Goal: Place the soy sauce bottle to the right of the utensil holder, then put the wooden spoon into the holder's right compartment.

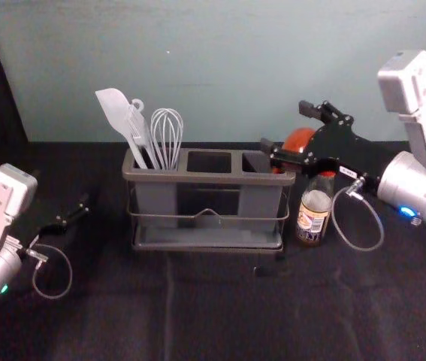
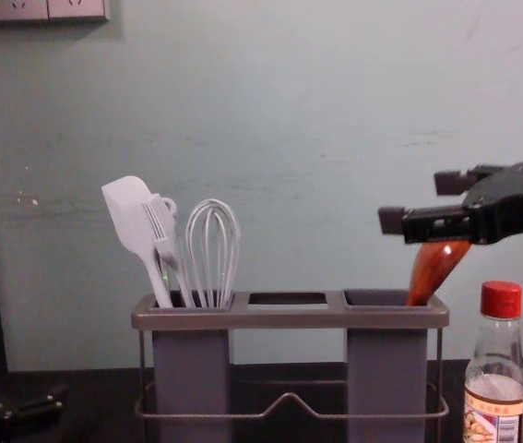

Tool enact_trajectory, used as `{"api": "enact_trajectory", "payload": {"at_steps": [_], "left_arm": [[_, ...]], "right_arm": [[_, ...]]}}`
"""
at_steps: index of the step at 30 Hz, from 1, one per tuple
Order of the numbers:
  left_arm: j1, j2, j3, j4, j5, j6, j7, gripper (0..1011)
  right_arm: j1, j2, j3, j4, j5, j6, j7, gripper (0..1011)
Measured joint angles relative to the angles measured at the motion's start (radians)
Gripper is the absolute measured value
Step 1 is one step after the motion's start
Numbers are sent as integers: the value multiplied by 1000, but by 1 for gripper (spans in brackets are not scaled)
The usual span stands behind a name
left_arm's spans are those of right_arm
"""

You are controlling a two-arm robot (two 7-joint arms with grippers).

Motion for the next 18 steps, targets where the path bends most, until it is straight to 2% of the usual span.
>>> {"api": "enact_trajectory", "payload": {"at_steps": [9, 12, 14, 18], "left_arm": [[0, 0, 0, 0, 0, 0, 0, 1011], [0, 0, 0, 0, 0, 0, 0, 1011], [0, 0, 0, 0, 0, 0, 0, 1011], [0, 0, 0, 0, 0, 0, 0, 1011]], "right_arm": [[-98, -3, 62, -85, -36, -58, -57, 1002], [-145, -8, 81, -118, -59, -71, -95, 1002], [-172, -12, 90, -135, -75, -84, -119, 1003], [-259, -24, 108, -182, -139, -149, -189, 1003]]}}
